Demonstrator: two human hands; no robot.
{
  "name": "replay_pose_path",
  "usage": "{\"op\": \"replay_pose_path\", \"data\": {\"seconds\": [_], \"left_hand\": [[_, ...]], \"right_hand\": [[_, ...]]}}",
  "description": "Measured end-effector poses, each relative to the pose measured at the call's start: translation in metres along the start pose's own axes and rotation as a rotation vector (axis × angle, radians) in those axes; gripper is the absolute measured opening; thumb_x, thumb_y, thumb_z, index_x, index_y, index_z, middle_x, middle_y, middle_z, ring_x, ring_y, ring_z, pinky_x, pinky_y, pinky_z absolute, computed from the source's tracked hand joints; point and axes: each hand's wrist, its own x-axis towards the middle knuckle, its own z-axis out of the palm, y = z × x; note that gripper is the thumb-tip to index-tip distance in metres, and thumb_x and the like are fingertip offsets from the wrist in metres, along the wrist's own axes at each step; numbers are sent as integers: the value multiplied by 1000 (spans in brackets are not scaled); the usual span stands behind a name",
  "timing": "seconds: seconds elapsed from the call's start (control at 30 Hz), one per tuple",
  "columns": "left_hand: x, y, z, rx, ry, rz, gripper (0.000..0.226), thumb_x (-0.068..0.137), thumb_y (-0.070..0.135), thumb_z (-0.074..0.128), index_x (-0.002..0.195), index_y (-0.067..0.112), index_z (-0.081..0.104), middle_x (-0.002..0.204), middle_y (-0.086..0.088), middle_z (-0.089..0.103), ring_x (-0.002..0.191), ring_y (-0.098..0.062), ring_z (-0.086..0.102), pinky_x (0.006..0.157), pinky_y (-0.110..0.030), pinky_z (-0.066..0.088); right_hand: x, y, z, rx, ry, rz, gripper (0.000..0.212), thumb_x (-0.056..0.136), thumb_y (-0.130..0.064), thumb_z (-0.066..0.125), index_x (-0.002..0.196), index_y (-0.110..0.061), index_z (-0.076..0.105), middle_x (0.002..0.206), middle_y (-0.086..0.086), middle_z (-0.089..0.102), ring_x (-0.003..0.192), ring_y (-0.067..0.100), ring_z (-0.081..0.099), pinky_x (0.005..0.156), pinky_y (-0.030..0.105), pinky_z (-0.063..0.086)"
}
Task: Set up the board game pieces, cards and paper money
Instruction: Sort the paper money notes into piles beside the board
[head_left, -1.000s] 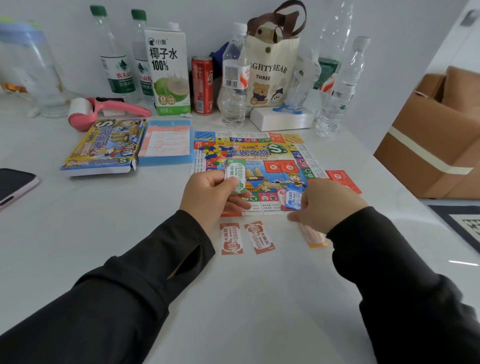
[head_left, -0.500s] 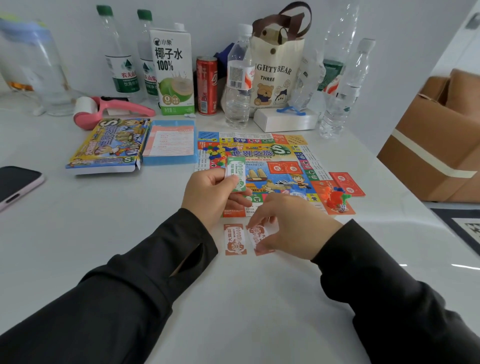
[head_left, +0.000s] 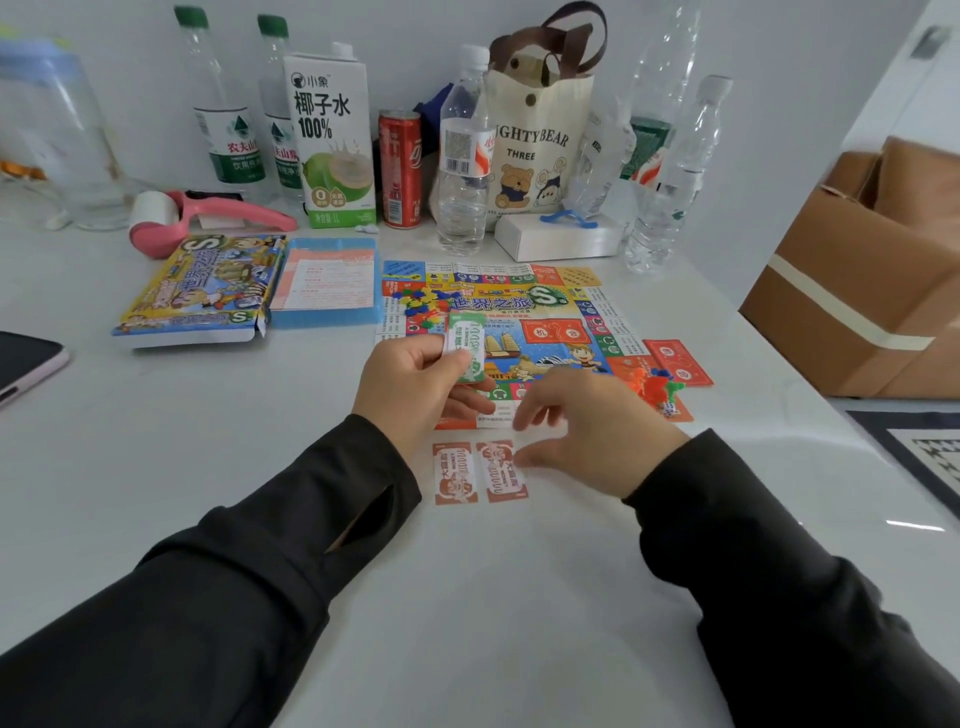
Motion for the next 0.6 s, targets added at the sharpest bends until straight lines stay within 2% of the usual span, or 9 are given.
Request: {"op": "replay_pose_path", "data": {"seconds": [0.1,0.17,0.27,0.37,0.6], "left_hand": [[-6,1,5,43,-8,42,22,94,10,50,79,22,61,73,-6,70,53,-16,66,48,-22,53],[-11,2,8,101,-32,89,23,94,11,50,78,23,61,73,-5,70,53,-15,66,47,-20,53],[-18,2,11,162,-63,129,23,94,11,49,78,24,60,73,-3,69,52,-14,66,46,-19,52],[-23,1,12,196,-73,137,24,94,12,49,77,25,59,75,-1,69,53,-16,67,46,-19,52],[-29,0,11,215,-80,129,25,94,11,48,77,23,60,75,-3,70,55,-21,67,50,-24,54]], "right_hand": [[-4,13,-6,-45,24,116,12,84,-19,66,85,-27,56,84,-11,51,79,5,46,69,15,34],[-6,17,-6,-95,-22,188,20,86,-9,59,82,-27,54,77,-15,46,82,9,45,73,19,34],[-9,16,-8,-155,-115,237,27,84,2,53,84,-25,56,77,-13,42,87,13,45,76,23,37],[-13,16,-13,-183,-148,277,28,83,4,50,92,-20,61,90,-4,45,90,16,44,84,27,41],[-25,23,-16,-234,-75,356,24,86,0,52,104,-12,63,97,0,44,91,18,44,79,22,35]]}}
